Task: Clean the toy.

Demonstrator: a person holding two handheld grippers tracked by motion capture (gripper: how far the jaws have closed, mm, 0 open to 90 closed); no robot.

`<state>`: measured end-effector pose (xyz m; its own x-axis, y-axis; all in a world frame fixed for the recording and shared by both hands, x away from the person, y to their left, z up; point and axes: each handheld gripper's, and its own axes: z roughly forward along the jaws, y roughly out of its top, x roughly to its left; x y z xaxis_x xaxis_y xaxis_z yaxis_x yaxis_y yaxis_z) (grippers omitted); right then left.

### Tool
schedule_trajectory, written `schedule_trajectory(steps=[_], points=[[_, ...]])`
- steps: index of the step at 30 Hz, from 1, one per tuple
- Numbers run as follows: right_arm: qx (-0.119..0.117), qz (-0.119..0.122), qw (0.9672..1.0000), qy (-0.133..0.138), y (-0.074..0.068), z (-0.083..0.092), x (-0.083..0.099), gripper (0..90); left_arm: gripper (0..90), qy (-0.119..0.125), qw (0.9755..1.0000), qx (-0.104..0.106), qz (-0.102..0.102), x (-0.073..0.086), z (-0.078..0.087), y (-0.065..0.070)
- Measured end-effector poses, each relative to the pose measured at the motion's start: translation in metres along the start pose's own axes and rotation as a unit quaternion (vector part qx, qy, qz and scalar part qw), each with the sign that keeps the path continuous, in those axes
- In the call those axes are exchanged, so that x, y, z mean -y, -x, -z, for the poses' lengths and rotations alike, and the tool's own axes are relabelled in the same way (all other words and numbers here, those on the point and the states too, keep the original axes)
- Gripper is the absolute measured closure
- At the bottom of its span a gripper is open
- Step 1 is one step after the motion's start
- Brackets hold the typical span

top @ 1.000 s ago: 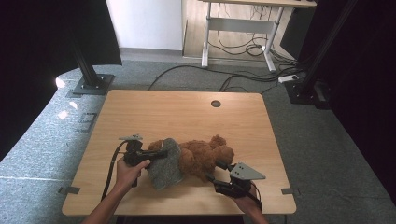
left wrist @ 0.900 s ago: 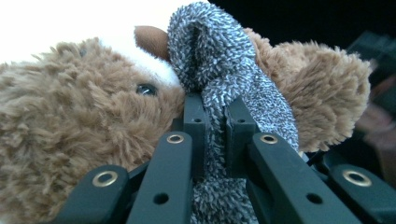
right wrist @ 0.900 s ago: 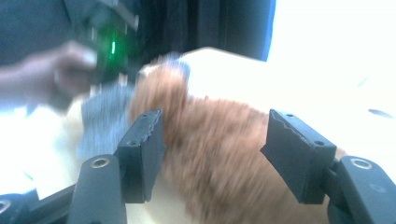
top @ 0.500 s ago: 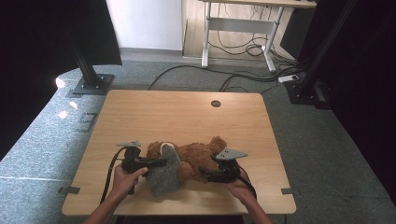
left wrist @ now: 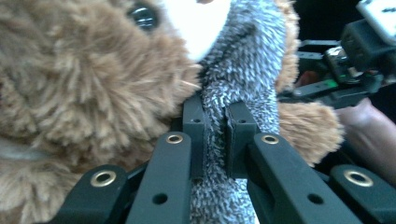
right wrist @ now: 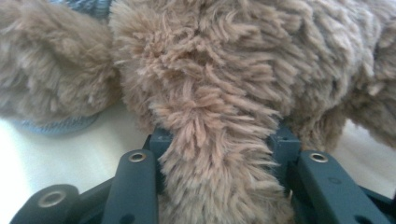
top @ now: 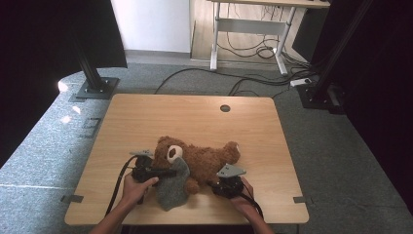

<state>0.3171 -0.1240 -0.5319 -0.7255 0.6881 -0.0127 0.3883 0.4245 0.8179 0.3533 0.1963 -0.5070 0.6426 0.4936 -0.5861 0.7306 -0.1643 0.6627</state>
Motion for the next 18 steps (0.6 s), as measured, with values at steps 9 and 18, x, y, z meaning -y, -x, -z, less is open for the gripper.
schedule_trajectory(steps=[9,18], points=[[0.014,0.01,0.9997,0.015,0.011,-0.014,-0.006,61.3,81.1,-0.009,0.9981,0.034,-0.05,-0.037,-0.034,0.033],[0.039,0.004,0.9988,0.028,0.019,-0.013,0.0,62.9,81.4,-0.018,0.9984,-0.019,-0.049,-0.037,-0.041,0.022]])
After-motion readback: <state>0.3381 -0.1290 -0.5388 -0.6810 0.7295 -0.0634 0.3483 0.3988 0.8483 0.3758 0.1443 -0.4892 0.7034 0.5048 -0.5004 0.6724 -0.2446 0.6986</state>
